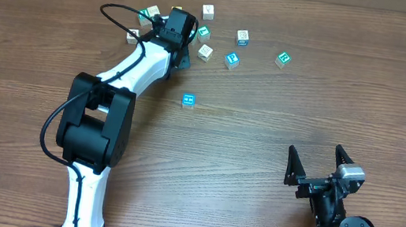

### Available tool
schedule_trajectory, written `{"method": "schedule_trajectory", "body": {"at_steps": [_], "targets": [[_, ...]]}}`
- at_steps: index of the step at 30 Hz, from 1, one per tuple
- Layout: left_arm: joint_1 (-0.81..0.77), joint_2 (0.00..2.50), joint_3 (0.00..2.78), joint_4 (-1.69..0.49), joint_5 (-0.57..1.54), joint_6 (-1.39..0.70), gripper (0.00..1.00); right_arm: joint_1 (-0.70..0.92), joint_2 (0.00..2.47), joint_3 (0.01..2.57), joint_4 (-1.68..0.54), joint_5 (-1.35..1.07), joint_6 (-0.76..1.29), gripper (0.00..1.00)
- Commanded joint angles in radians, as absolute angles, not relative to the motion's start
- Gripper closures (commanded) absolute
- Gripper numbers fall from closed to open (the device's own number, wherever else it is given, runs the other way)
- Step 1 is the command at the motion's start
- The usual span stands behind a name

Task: Form a horizontal line
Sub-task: 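Lower the left gripper and grasp the wooden pineapple block, then carry the pineapple block rightward beside the first placed block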

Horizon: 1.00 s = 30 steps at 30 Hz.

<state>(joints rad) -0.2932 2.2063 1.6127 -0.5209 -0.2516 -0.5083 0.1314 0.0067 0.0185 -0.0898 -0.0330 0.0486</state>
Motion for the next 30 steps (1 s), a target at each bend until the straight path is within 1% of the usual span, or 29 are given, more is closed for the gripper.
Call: {"method": "schedule_trajectory", "body": {"at_steps": [1,4,7,13,21,25,30], "targets": [[-0.310,2.131,1.654,-0.564,-0.247,-0.482,0.71,0.136,0.003,0.008,-0.084,-0.020,0.052,0.00],[-0.329,2.076,1.655,-0.579,-0.235,-0.482,0.73,0.136,0.003,0.008,-0.084,-0.020,0.052,0.00],[-0.358,2.023,1.655,-0.594,-0.235,-0.482,0.72,0.136,0.003,0.008,-0.084,-0.020,0.052,0.00],[-0.455,1.959,1.655,-0.633,-0.235,-0.487,0.74,0.136,0.003,0.008,-0.084,-0.020,0.052,0.00],[-0.602,2.004,1.654,-0.749,-0.240,-0.599,0.74,0.136,0.003,0.008,-0.084,-0.021,0.052,0.00],[-0.649,2.041,1.654,-0.801,-0.240,-0.659,0.74,0.136,0.003,0.008,-0.084,-0.021,0.052,0.00],[-0.686,2.109,1.654,-0.808,-0.260,-0.667,0.75,0.136,0.003,0.008,-0.084,-0.021,0.052,0.00]]}}
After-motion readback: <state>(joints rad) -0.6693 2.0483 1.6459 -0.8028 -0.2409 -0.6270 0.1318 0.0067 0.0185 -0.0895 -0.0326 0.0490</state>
